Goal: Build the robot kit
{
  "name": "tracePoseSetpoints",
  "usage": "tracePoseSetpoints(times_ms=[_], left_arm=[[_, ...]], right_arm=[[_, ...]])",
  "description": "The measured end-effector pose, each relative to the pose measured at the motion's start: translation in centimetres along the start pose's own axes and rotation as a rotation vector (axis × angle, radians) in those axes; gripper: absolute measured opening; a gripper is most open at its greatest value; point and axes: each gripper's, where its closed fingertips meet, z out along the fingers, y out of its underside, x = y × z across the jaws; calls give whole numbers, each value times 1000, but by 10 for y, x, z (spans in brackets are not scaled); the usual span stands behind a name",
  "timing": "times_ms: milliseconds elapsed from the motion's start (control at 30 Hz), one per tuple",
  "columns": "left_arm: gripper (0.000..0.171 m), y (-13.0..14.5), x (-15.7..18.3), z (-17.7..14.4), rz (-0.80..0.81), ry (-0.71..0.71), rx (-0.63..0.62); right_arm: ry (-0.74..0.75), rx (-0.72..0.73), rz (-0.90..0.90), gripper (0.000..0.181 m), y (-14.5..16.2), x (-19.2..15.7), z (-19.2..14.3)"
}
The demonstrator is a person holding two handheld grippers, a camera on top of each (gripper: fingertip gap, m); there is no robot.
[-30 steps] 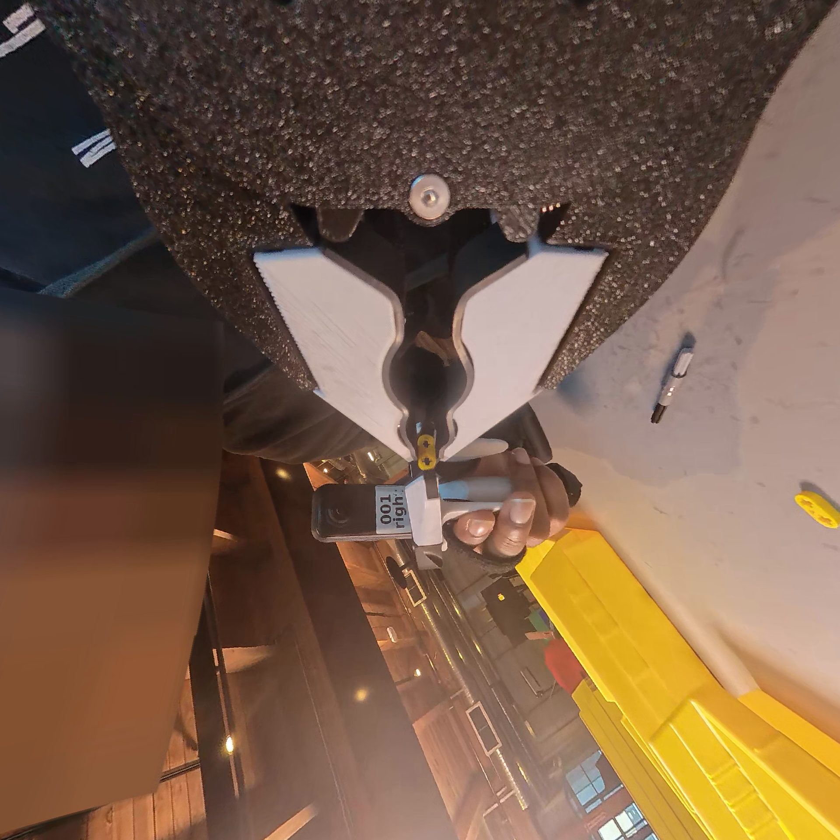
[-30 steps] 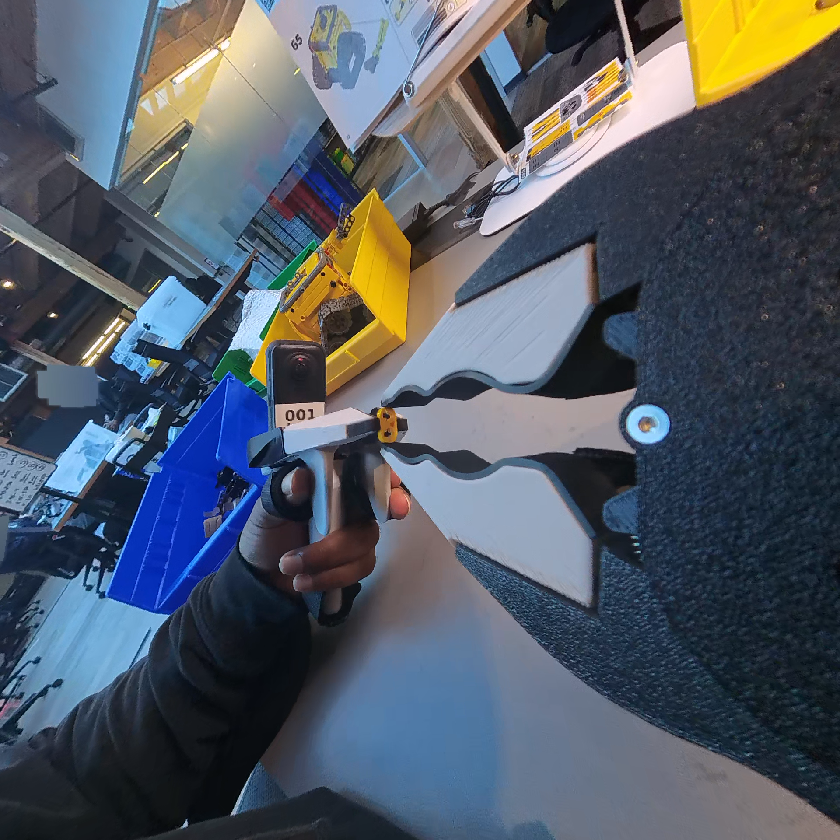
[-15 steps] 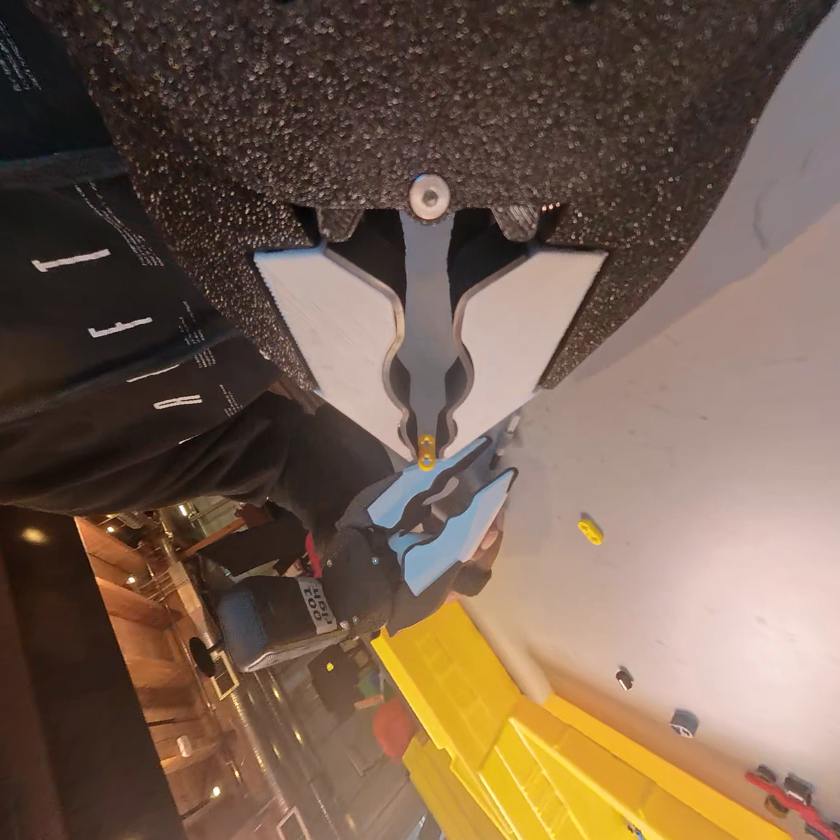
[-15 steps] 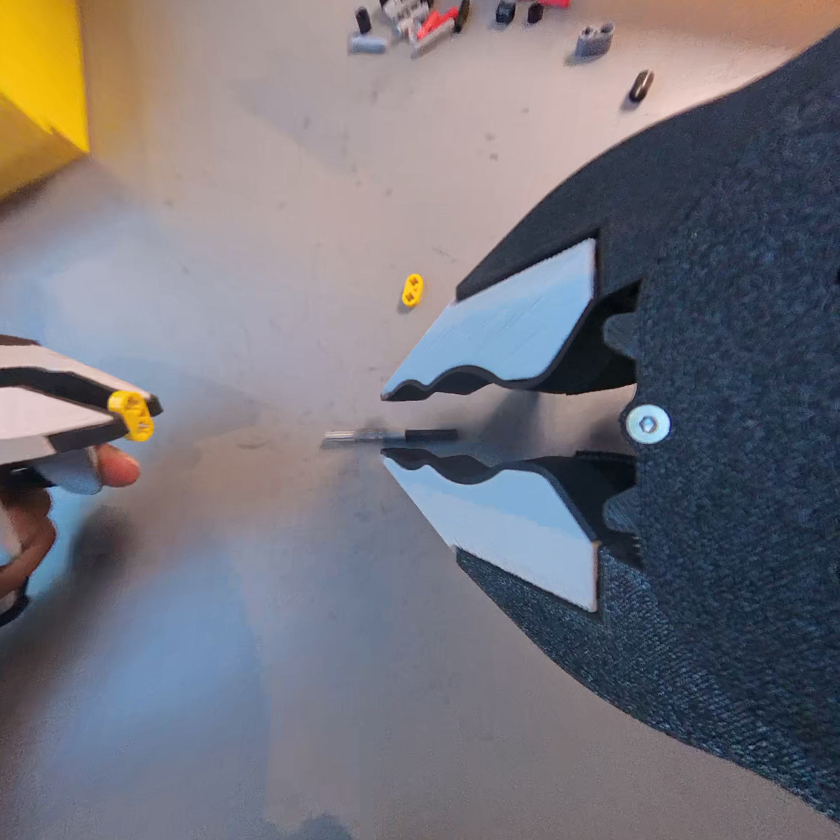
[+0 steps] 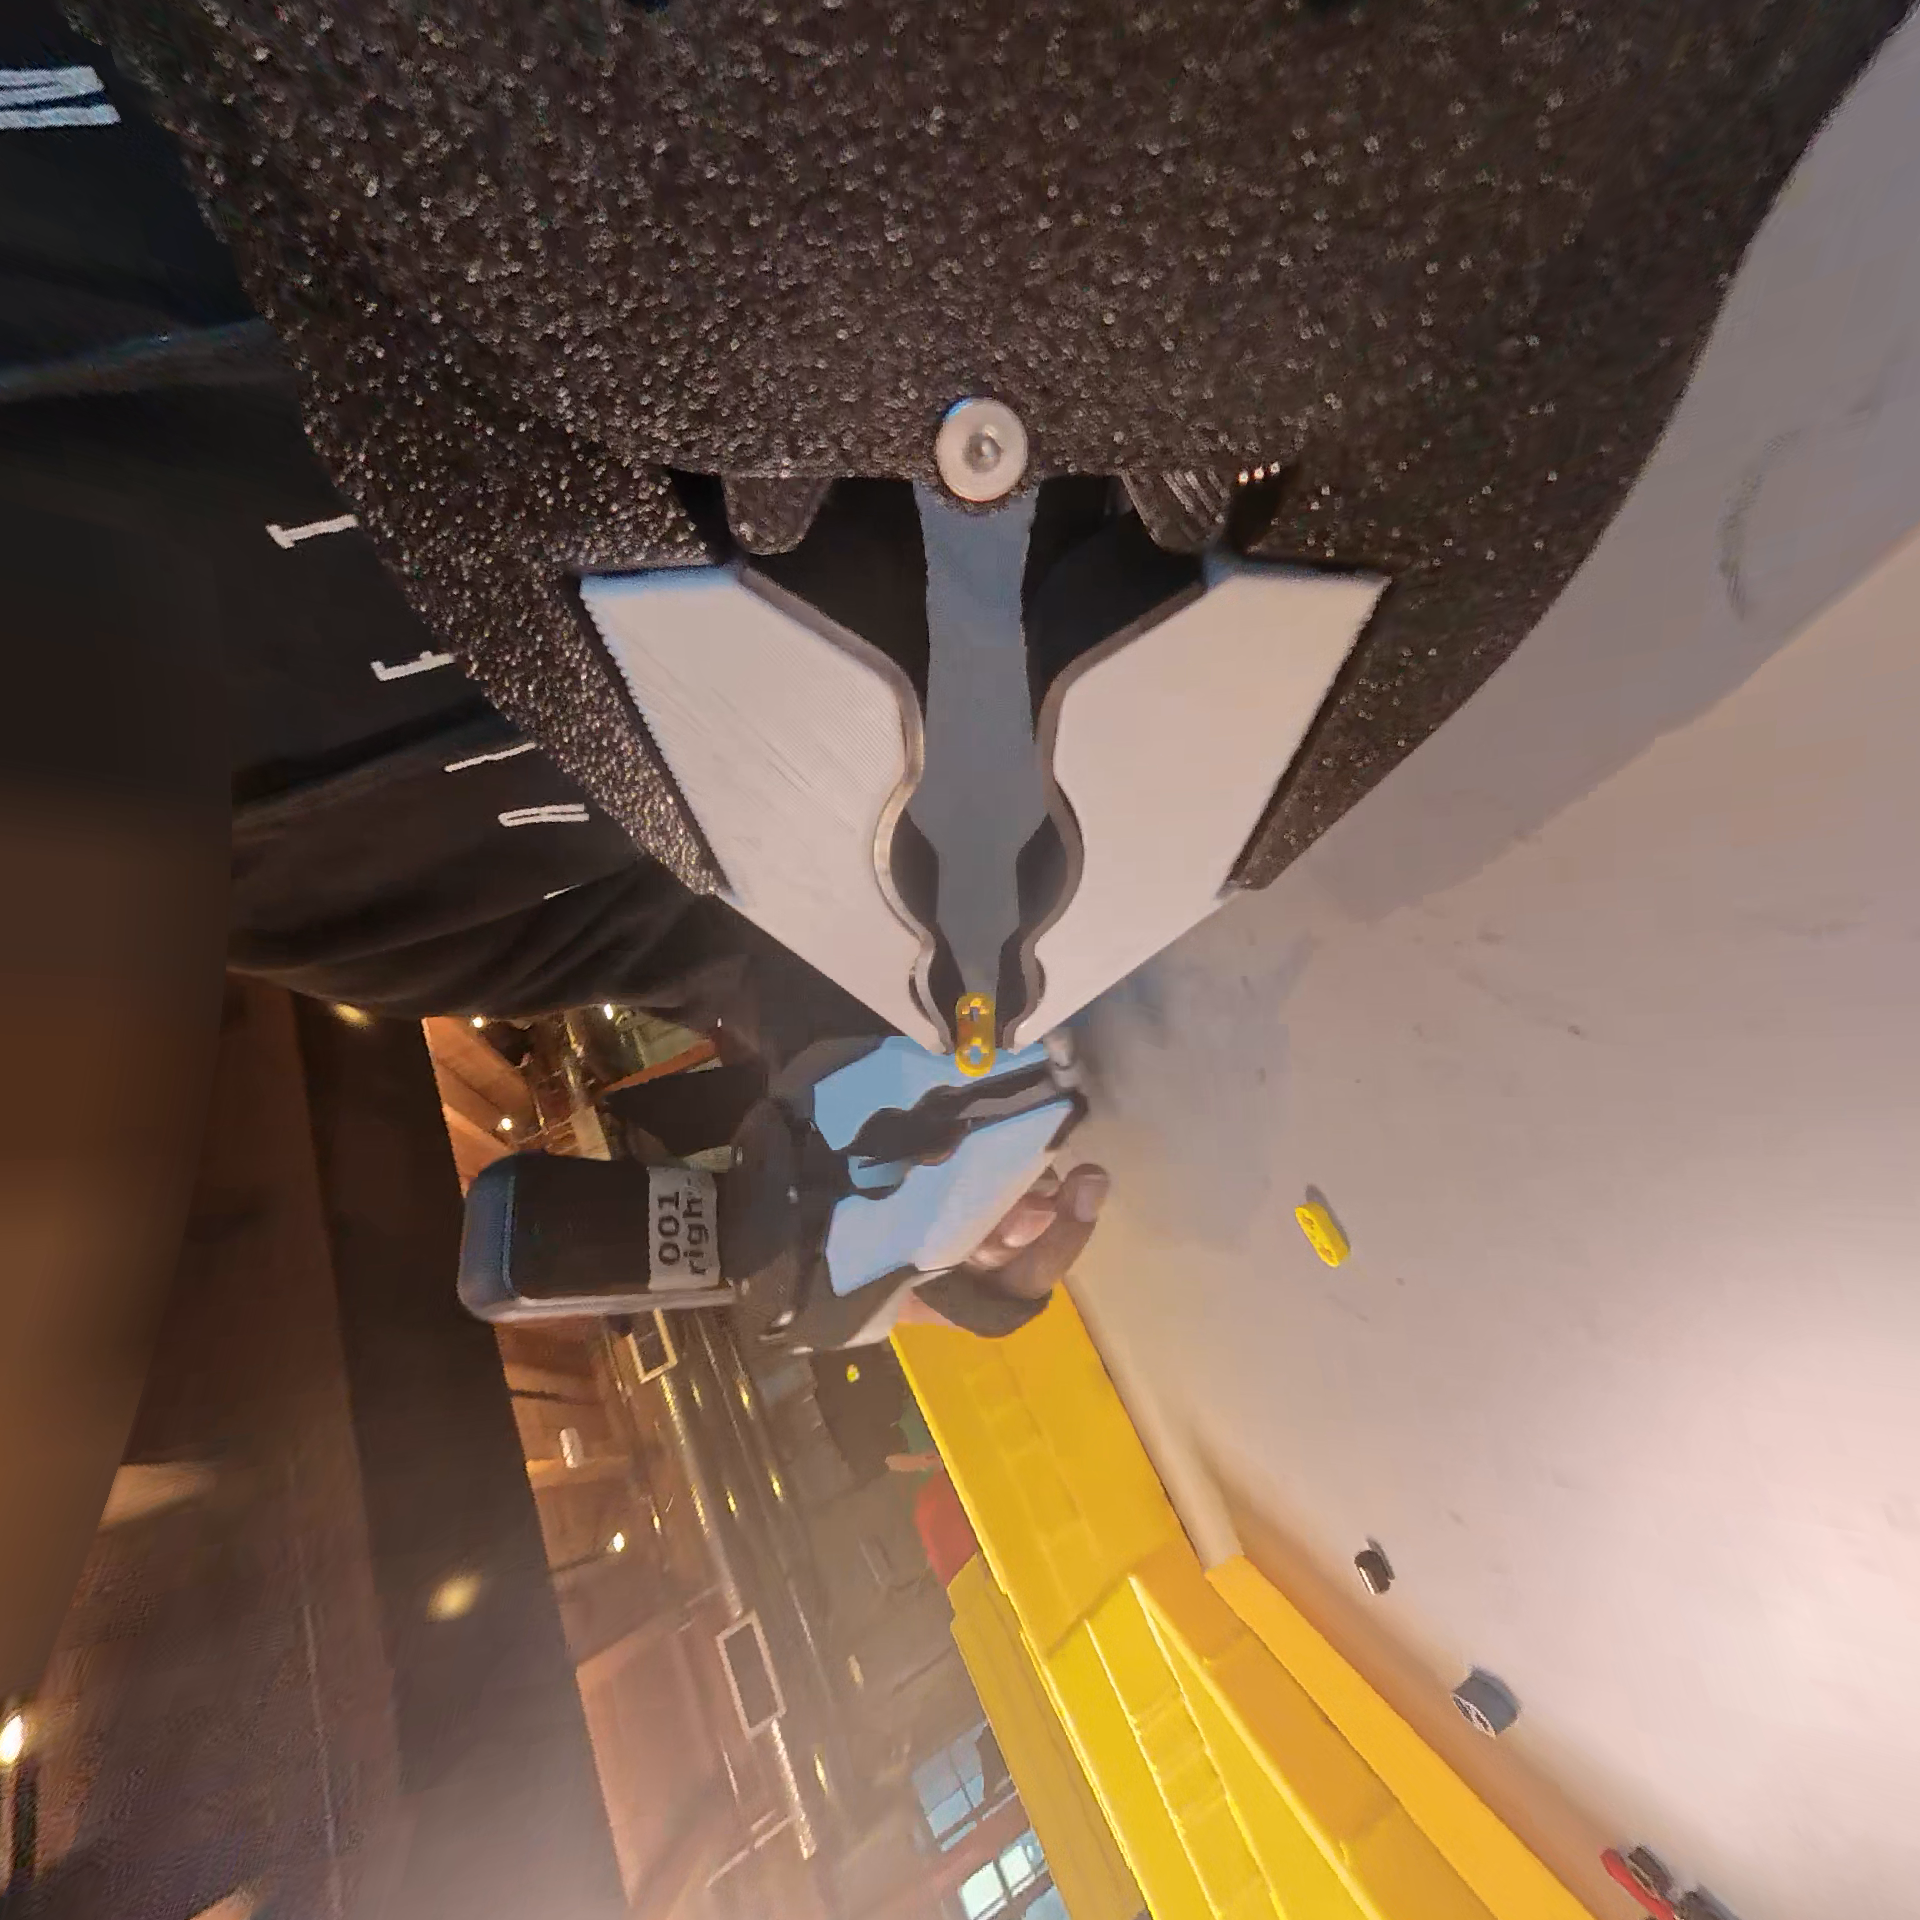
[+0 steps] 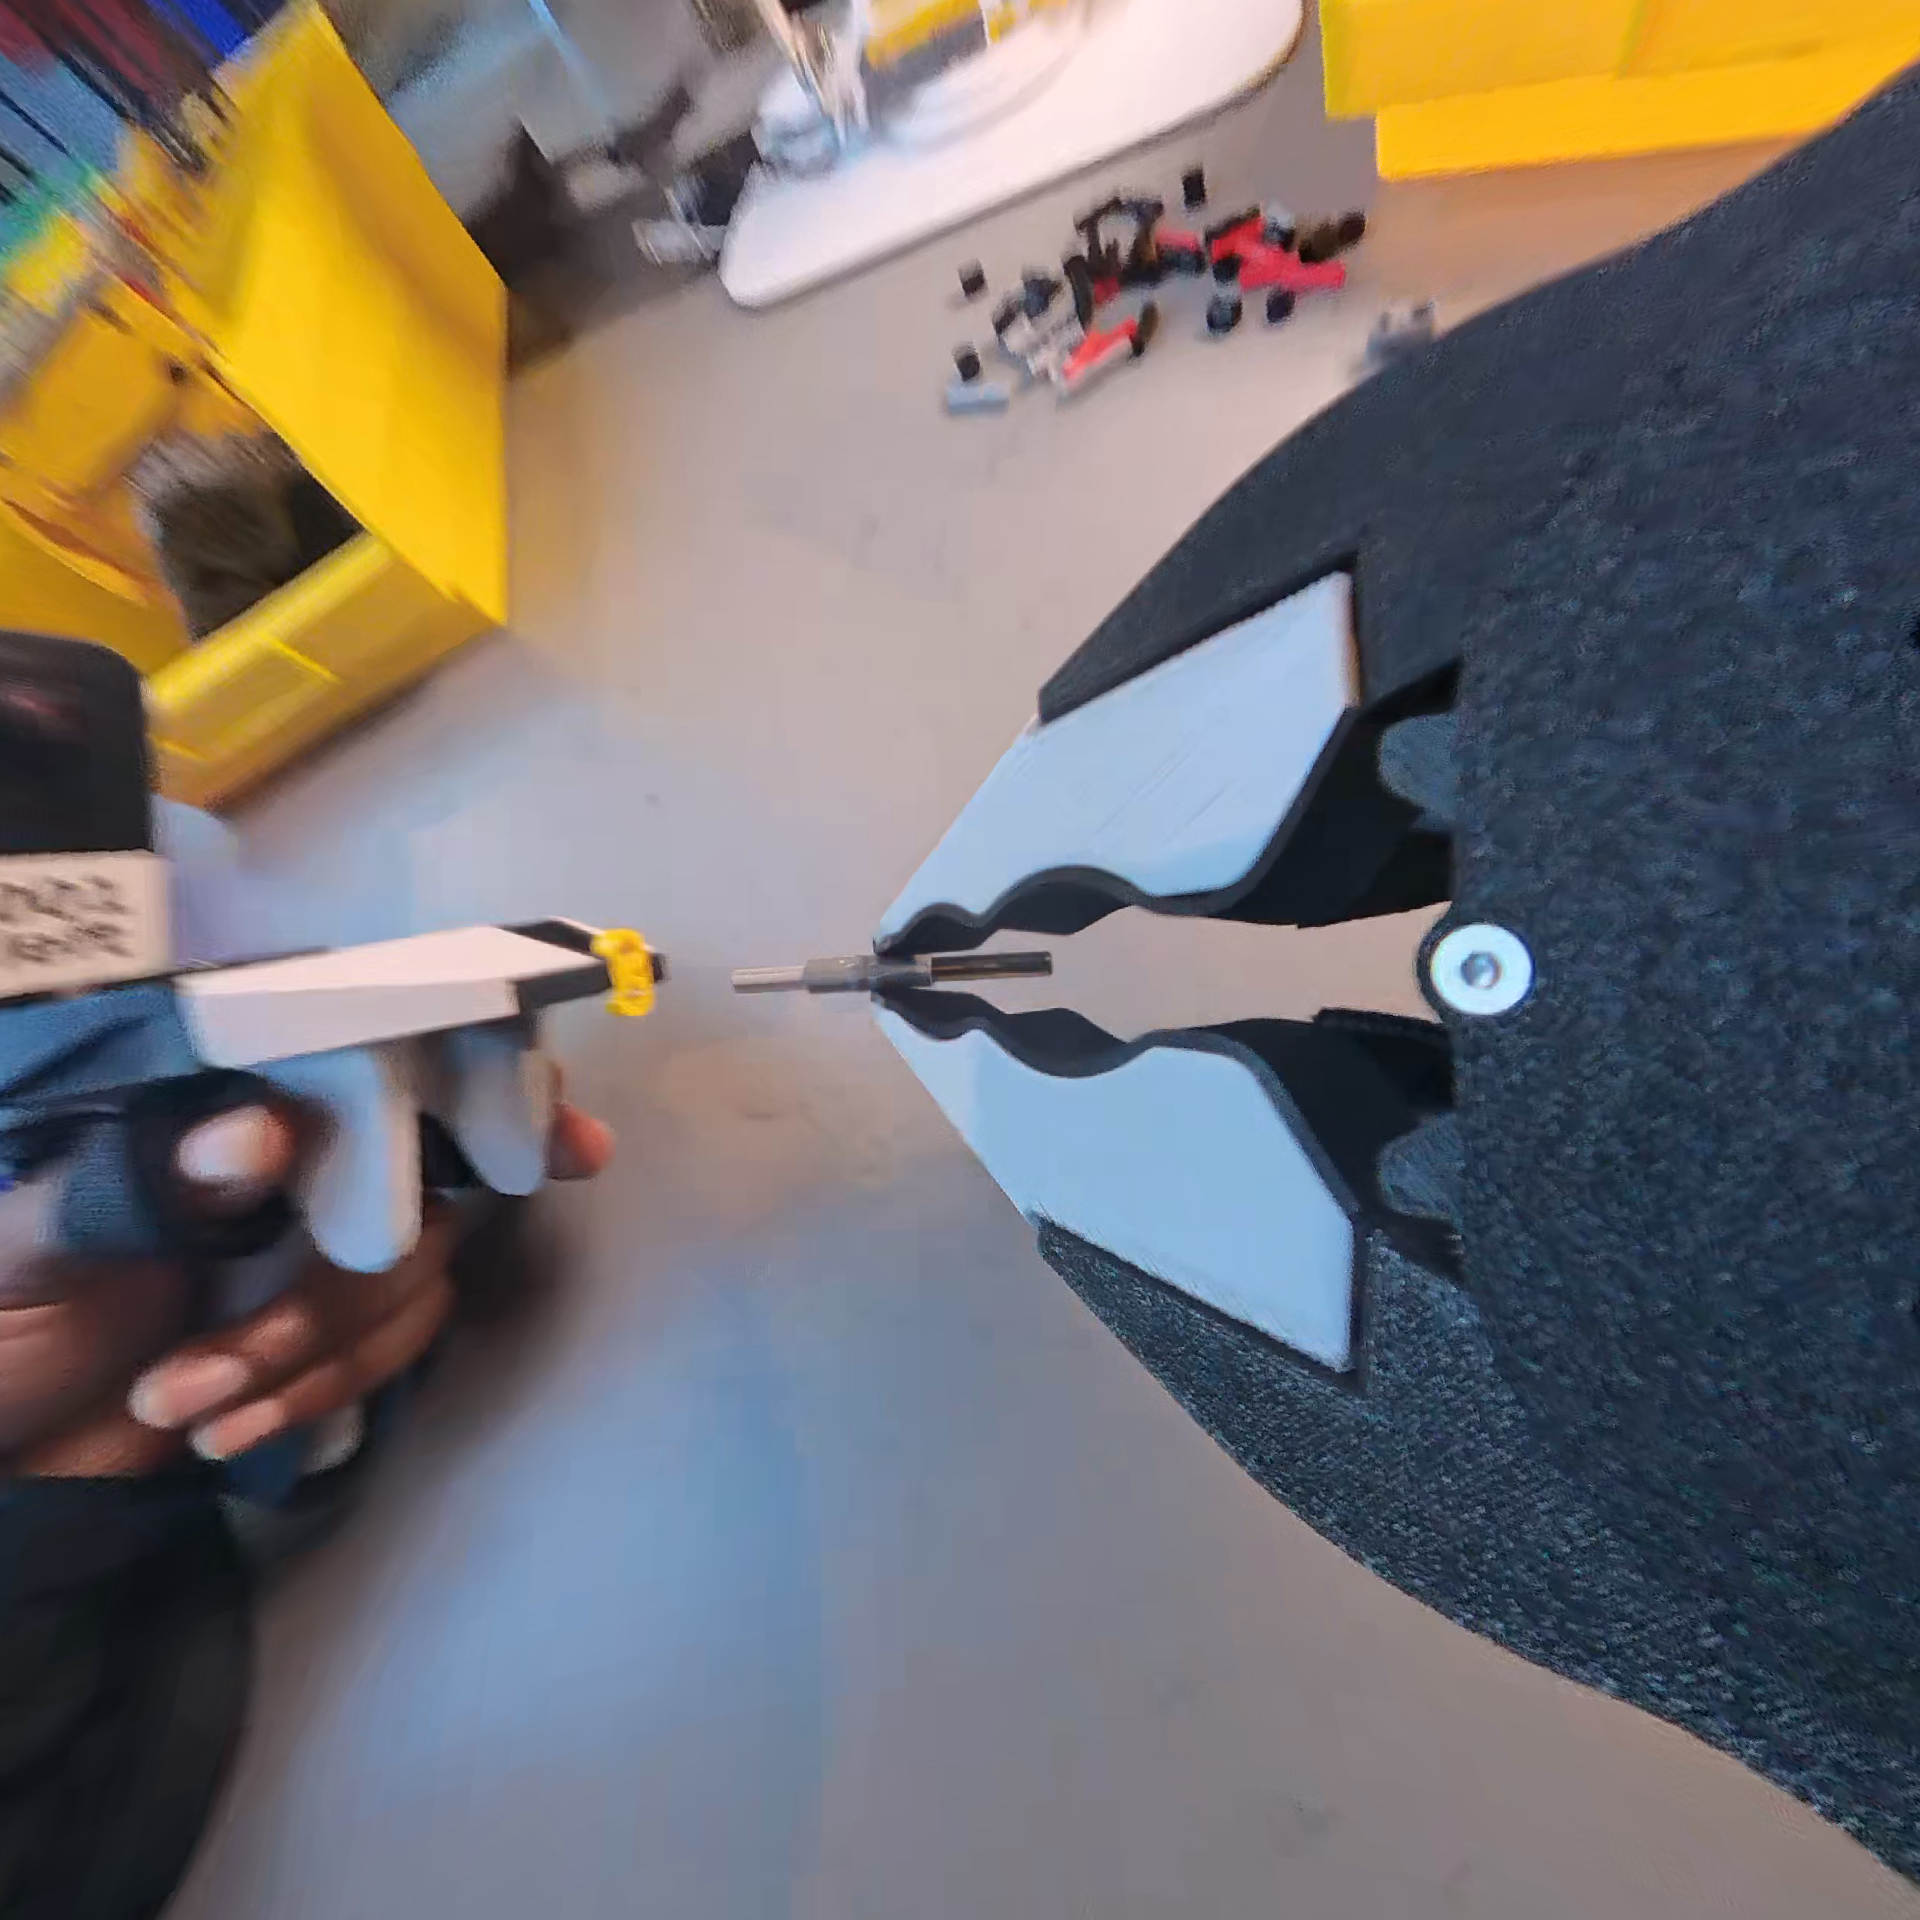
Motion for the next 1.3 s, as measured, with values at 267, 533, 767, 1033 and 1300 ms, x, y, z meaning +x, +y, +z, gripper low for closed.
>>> tracePoseSetpoints(times_ms=[267, 533, 767, 1033, 1300], left_arm=[[6, -12, 7, -2, -78, 73, 81], [6, -13, 5, 0, -77, 55, 95], [6, -12, -3, 2, -43, -12, 96], [6, -14, -4, 5, 21, -66, 109], [6, -14, -7, 7, 150, -165, 96]], right_arm=[[138, 35, -125, 5, -26, 8, -9], [183, -22, -192, 5, -27, 8, -10], [221, -99, -240, 5, -20, 9, -7], [215, -125, -139, 5, -17, 11, -7], [218, -123, -142, 5, -18, 10, -9]])
